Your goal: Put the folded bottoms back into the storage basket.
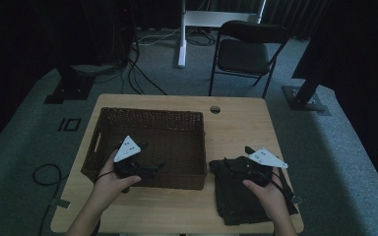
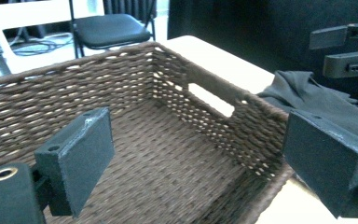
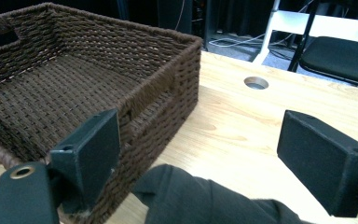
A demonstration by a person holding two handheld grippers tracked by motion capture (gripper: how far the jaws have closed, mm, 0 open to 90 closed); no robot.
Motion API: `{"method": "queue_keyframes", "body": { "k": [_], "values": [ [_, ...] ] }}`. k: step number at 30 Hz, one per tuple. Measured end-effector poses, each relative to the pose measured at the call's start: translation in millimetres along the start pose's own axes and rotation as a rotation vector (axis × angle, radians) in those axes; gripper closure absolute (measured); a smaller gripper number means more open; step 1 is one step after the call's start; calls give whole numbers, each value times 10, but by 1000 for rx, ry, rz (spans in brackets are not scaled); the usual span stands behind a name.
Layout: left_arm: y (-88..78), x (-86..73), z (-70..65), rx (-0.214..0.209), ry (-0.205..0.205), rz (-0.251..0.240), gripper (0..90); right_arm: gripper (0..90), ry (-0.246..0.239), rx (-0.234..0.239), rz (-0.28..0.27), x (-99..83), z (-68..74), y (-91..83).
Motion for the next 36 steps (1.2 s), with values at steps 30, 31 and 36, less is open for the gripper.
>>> {"method": "queue_keyframes", "body": {
  "k": [30,31,36],
  "values": [
    [669,-9,-752,-179,38,42,96,130,40,-126,3,-381,-543,-487],
    [680,-14,-763,-182,40,44,96,130,39,-129,10,-407,-564,-498],
    [756,-38,-879,-212,49,42,96,130,43,-138,21,-510,-639,-533]
  ]
}}
Point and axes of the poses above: each handheld gripper's, and its own axes: y roughly forward along the jaws, x roughly out of its top, z roughly to its left, the point moved 3 cm from there along y, roughly forward along the jaws, and after that the axes turned 5 degrees about -z, right-handed, at the moved point
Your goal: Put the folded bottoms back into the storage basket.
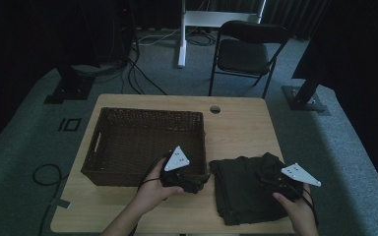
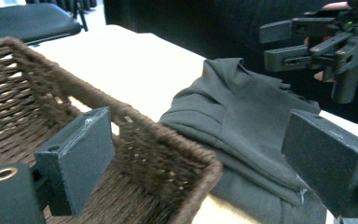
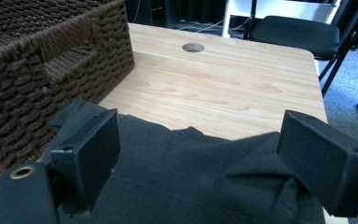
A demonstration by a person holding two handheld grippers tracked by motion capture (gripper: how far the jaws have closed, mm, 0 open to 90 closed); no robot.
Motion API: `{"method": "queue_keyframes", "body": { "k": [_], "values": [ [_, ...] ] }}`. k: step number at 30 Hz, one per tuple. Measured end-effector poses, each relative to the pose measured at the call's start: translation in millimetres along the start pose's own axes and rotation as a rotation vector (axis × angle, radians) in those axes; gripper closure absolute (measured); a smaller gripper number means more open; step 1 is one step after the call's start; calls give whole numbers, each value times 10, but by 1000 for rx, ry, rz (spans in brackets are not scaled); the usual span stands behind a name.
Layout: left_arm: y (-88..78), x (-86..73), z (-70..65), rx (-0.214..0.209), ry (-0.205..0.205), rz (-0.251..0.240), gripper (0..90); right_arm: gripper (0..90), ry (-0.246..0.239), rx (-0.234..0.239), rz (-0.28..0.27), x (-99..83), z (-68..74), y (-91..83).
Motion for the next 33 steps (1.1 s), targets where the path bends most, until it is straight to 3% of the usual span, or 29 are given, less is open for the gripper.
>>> {"method": "queue_keyframes", "body": {
  "k": [10,20,26,28,29,31,33],
  "values": [
    [209,22,-250,-66,29,-11,96,130,9,-32,12,-147,-159,-42],
    [490,-145,-535,-134,40,42,96,130,32,-50,29,-300,-285,-62],
    [651,-260,-659,-124,19,53,96,130,47,-61,48,-391,-345,-52],
    [676,-285,-673,-98,56,50,97,130,46,-65,56,-420,-361,-51],
    [680,-283,-675,-84,59,40,96,130,44,-70,61,-434,-371,-51],
    [667,-252,-684,-60,16,1,98,130,43,-74,71,-464,-395,-50],
    [653,-221,-704,-59,15,-19,111,130,48,-81,74,-491,-422,-52]
  ]
}}
Point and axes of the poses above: each handheld gripper's, and its own axes: y roughly forward along the jaws, x roughly out of its top, z roughly to its left, the point moved 3 cm from there along y, roughly forward along the jaws, and after that the axes turned 5 degrees about -z, right-handed, at the moved point
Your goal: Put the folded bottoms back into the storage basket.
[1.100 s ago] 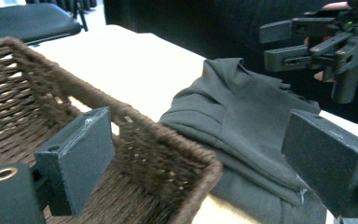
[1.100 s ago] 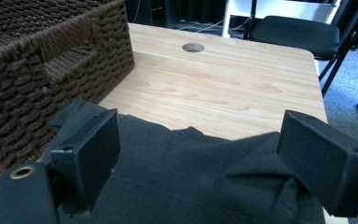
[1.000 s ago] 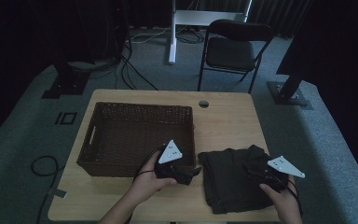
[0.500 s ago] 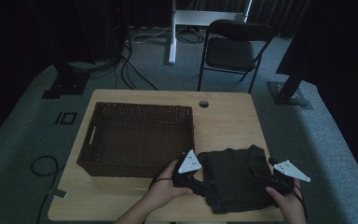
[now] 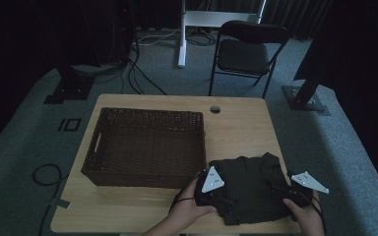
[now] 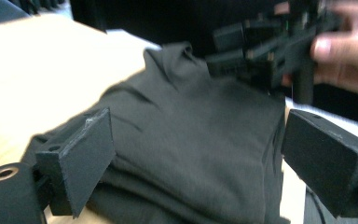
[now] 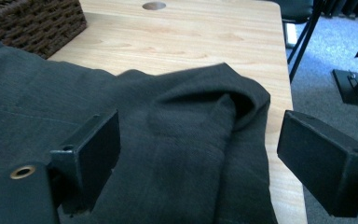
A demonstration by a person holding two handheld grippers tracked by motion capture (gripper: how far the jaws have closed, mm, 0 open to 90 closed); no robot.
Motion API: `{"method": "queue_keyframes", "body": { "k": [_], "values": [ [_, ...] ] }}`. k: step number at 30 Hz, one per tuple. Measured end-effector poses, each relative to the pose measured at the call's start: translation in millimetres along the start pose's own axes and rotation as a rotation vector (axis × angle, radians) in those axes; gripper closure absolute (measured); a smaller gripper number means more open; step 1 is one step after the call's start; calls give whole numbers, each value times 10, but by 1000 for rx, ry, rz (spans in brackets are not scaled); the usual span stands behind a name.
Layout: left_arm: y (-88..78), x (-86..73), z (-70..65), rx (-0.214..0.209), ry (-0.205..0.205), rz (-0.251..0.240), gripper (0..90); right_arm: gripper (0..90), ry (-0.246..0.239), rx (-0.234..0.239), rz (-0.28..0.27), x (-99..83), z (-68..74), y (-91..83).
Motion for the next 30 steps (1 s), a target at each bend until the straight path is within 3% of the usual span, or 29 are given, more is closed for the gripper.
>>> {"method": "queue_keyframes", "body": {
  "k": [5,11,13,16,22,30],
  "values": [
    [25,3,-89,-35,15,7,118,130,17,4,5,-41,-29,11],
    [160,-162,-169,-44,15,59,118,132,11,-3,17,-60,-52,54],
    [200,-226,-207,-20,36,79,118,134,-4,-10,31,-74,-56,76],
    [265,-323,-280,-42,28,103,118,134,-7,-15,50,-108,-68,110],
    [335,-482,-311,-17,28,133,116,134,11,-20,80,-198,-97,165],
    [331,-537,-274,31,16,131,115,123,44,-11,100,-268,-122,217]
  ]
}}
Point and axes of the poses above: each handheld gripper's, and its own axes: y roughly forward along the jaws, x roughly out of its top, z roughly to its left, the point moved 3 cm from there along y, roughly forward along the jaws, and after that the axes turned 5 degrees about -z, right-handed, at the moved point
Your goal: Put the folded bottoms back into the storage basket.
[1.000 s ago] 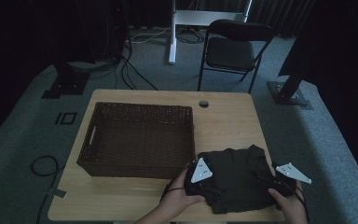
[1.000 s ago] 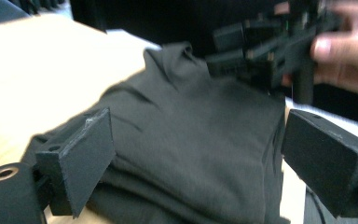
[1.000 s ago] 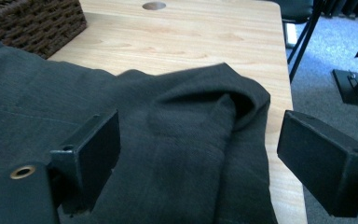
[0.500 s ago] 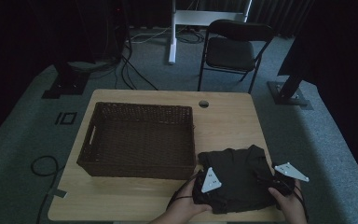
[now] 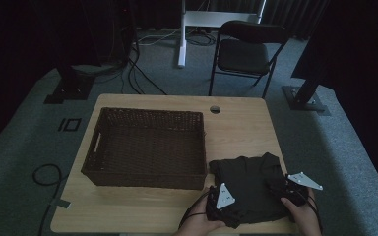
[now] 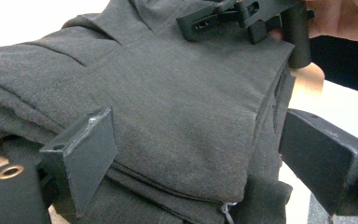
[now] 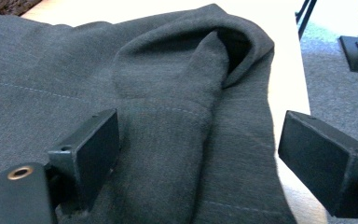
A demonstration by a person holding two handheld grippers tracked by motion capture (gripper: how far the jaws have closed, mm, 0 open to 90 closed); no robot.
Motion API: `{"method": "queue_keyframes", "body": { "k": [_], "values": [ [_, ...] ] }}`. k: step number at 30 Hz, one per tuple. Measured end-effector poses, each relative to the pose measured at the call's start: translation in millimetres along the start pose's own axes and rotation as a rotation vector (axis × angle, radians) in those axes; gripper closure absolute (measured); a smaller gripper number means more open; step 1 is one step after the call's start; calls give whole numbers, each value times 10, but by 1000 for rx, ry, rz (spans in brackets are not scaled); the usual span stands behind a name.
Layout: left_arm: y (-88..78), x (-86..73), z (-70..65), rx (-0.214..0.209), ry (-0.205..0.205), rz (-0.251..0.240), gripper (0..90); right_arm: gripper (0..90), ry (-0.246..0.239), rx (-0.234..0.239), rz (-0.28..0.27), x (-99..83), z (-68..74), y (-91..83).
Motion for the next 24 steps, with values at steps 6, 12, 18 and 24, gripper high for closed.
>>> {"method": "queue_keyframes", "body": {
  "k": [6,12,18,24],
  "values": [
    [-34,-65,58,42,-55,1,104,121,-9,6,7,-1,17,29],
    [37,-165,86,57,-85,58,103,111,15,3,24,-14,19,55],
    [84,-187,120,54,-117,81,85,111,40,25,36,-28,13,65],
    [163,-178,134,35,-159,129,55,118,137,68,97,-57,11,95]
  ]
}}
Point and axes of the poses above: each handheld gripper's, and its own axes: y roughly forward along the jaws, x roughly out of its top, z roughly to its left, the point moved 3 cm from there along y, roughly forward along the jaws, and after that the axes turned 5 degrees about -z, right-handed, at the moved point
